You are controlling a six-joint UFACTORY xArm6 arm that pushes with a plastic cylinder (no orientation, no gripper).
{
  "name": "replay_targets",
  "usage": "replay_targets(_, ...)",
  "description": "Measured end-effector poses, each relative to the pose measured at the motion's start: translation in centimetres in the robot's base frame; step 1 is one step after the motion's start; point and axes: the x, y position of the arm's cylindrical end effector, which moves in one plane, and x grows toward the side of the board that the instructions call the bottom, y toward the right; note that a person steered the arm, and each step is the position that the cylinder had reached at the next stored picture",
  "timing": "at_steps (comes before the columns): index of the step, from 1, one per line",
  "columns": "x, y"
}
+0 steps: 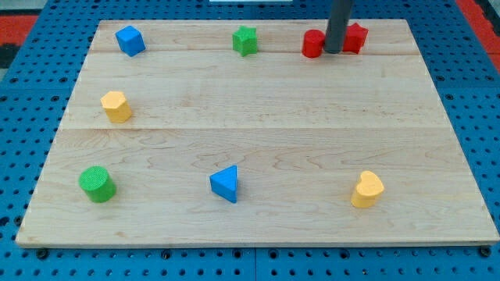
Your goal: Slightly move the red circle to the right of the green star
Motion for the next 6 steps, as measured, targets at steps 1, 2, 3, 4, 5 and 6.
replay_targets(1,0.0,-2.9)
replay_targets(2,2.0,-2.4)
replay_targets(3,4.3,-2.7)
replay_targets(4,2.1,-4.3)
replay_targets(5,0.2,-4.3)
replay_targets(6,1.6,-4.3)
